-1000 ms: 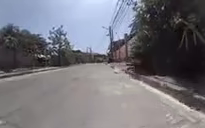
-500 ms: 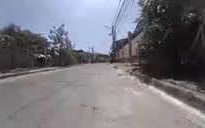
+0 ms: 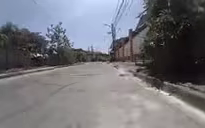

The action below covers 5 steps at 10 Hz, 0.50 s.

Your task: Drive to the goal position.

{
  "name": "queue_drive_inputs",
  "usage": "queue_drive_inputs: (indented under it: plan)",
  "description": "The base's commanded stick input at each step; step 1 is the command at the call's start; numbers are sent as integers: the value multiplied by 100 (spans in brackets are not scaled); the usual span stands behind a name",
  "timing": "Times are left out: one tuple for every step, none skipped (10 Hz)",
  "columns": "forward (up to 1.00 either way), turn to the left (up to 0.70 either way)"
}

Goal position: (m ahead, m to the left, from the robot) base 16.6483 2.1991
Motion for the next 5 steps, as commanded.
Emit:
queue_drive_inputs:
  plan:
    - [100, 4]
    - [100, 4]
    - [100, 4]
    - [100, 4]
    - [100, 4]
